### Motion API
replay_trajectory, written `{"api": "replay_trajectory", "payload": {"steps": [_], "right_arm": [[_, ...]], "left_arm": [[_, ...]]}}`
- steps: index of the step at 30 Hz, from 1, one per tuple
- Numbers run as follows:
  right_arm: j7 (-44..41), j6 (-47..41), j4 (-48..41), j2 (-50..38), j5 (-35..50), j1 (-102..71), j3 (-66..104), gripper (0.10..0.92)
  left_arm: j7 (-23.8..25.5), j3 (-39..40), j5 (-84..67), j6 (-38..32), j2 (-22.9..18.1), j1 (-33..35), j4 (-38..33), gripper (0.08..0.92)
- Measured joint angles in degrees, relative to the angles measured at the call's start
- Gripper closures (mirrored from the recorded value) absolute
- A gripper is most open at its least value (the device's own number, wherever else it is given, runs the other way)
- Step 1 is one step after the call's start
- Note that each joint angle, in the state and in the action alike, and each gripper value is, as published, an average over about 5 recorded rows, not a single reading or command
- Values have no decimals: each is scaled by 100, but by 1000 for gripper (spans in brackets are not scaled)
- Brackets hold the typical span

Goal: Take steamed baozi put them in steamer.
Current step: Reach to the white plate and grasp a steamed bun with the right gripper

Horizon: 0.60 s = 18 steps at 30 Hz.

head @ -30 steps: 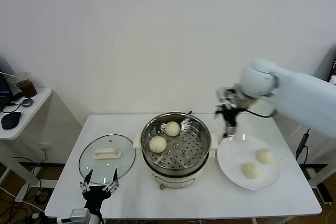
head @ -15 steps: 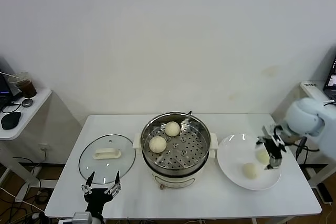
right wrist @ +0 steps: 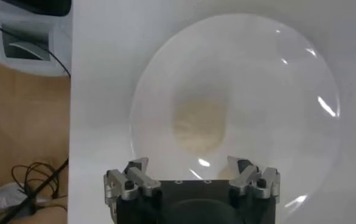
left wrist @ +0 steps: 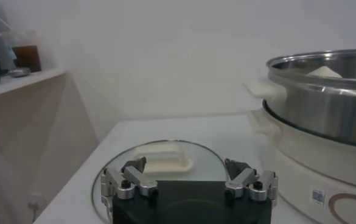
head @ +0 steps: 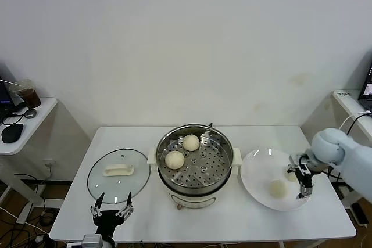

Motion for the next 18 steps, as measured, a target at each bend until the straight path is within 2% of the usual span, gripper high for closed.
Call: {"api": "replay_trajectory", "payload": {"steps": [18], "right_arm": [[118,58,-502,629,-300,-349,335,203]], "left_arm": [[8,-27,9,2,5,-7,66,177]]}}
